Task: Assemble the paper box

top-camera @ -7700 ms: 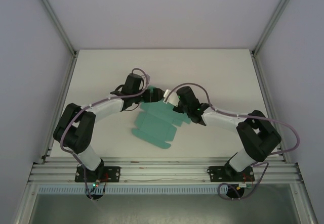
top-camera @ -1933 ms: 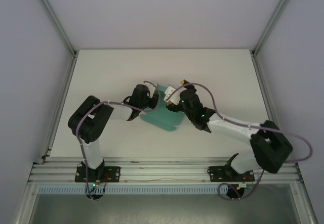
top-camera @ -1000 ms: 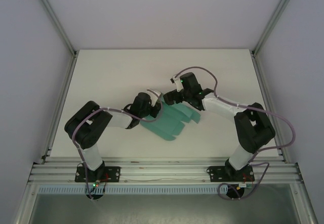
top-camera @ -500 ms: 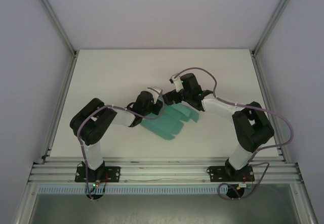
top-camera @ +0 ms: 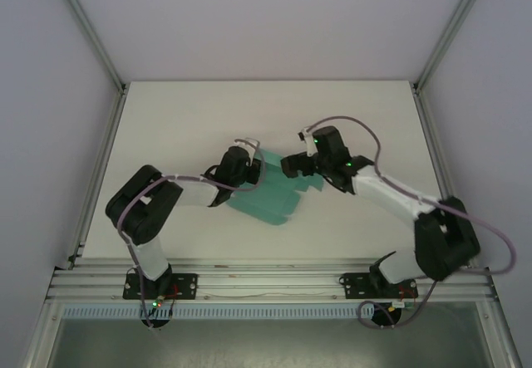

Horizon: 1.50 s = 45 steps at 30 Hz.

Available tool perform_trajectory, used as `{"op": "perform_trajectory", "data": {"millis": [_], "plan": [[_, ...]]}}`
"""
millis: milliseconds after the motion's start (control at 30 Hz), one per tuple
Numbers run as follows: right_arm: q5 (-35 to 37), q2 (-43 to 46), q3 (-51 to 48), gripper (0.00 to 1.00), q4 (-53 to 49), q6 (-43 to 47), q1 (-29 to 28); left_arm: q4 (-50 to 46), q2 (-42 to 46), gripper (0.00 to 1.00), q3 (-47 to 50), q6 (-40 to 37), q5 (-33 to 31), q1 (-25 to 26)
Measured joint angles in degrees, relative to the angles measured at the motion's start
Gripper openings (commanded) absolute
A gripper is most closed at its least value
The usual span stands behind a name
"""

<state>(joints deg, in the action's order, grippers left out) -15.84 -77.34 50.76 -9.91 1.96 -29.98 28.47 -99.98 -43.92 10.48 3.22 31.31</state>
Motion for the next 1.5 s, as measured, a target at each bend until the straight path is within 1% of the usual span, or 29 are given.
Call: {"op": "perform_trajectory", "data": {"millis": [100, 167, 233, 333, 467, 533, 600, 633, 667, 733, 767, 800, 833, 867, 967, 1100, 1167, 1300, 1467, 1500], "plan": [[-0.7, 8.87, -4.04, 0.97, -1.33, -1.27, 2.23, -3.28, 3.63, 0.0, 0.07, 3.39, 3.58, -3.02], [-2.89, 13.38, -6.62, 0.96, -1.7, -1.27, 4.17, -4.85, 5.51, 0.0, 0.13, 5.68, 7.39, -5.7], [-5.75, 15.91, -8.72, 0.93, -1.92, -0.55, 5.11, -6.23, 6.36, 0.0, 0.13, 6.62, 10.34, -7.45], [-10.56, 16.22, -9.81, 0.87, -2.19, 1.73, 5.09, -8.76, 6.67, 0.0, 0.13, 7.06, 14.45, -7.76], [-14.38, 13.53, -8.24, 0.68, -2.58, 5.25, 5.03, -11.89, 6.67, 0.0, 0.13, 7.02, 19.15, -7.41], [-15.82, 11.85, -7.08, 0.53, -2.56, 6.78, 5.03, -12.94, 6.67, 0.0, 0.13, 7.02, 20.79, -7.41], [-17.14, 10.08, -6.32, 0.34, -2.36, 8.07, 5.03, -14.01, 6.67, 0.0, 0.07, 6.97, 21.81, -7.41], [-17.68, 9.22, -6.16, 0.26, -2.12, 8.61, 5.03, -14.56, 6.64, 0.0, -0.02, 6.93, 22.01, -7.41], [-18.14, 8.5, -6.14, 0.2, -1.88, 9.05, 5.03, -15.19, 6.64, 0.0, -0.2, 6.82, 22.12, -7.41], [-18.78, 7.48, -6.19, 0.13, -1.51, 9.44, 5.01, -16.04, 6.36, 0.0, -0.68, 6.82, 22.05, -7.41], [-18.95, 7.15, -6.19, 0.04, -1.22, 9.64, 5.01, -16.72, 5.97, 0.0, -1.27, 6.82, 21.84, -7.41], [-19.02, 7.04, -6.25, 0.0, -0.9, 9.66, 5.01, -17.2, 5.44, 0.0, -1.84, 6.86, 21.49, -7.41], [-18.95, 7.04, -6.34, 0.0, -0.61, 9.62, 4.9, -17.66, 4.96, 0.04, -2.47, 6.88, 20.85, -7.34], [-18.88, 7.04, -6.51, 0.0, -0.24, 10.05, 4.81, -18.21, 4.31, 0.05, -3.28, 7.06, 20.06, -7.21], [-17.9, 7.06, -7.85, 0.0, 1.81, 9.73, 4.15, -20.63, 2.58, 0.04, -6.03, 7.89, 15.13, -5.7], [-13.79, 7.39, -11.89, 0.0, 7.1, 9.62, 1.86, -24.59, -1.16, 0.04, -10.25, 10.38, 8.41, -3.58], [-11.67, 7.74, -13.53, 0.0, 8.94, 9.29, 0.52, -25.79, -2.82, 0.0, -11.74, 11.69, 6.25, -2.8], [-7.96, 8.09, -14.82, 0.0, 11.32, 8.76, -0.42, -27.19, -4.17, 0.0, -13.81, 13.77, 2.27, -1.44], [-5.57, 7.8, -15.32, 0.0, 12.81, 8.15, -0.87, -29.22, -5.33, 0.0, -16.0, 15.41, -0.9, -0.46], [-5.18, 7.56, -15.32, 0.0, 13.07, 8.11, -0.9, -29.97, -5.55, 0.08, -16.52, 15.54, -1.38, -0.35]]}}
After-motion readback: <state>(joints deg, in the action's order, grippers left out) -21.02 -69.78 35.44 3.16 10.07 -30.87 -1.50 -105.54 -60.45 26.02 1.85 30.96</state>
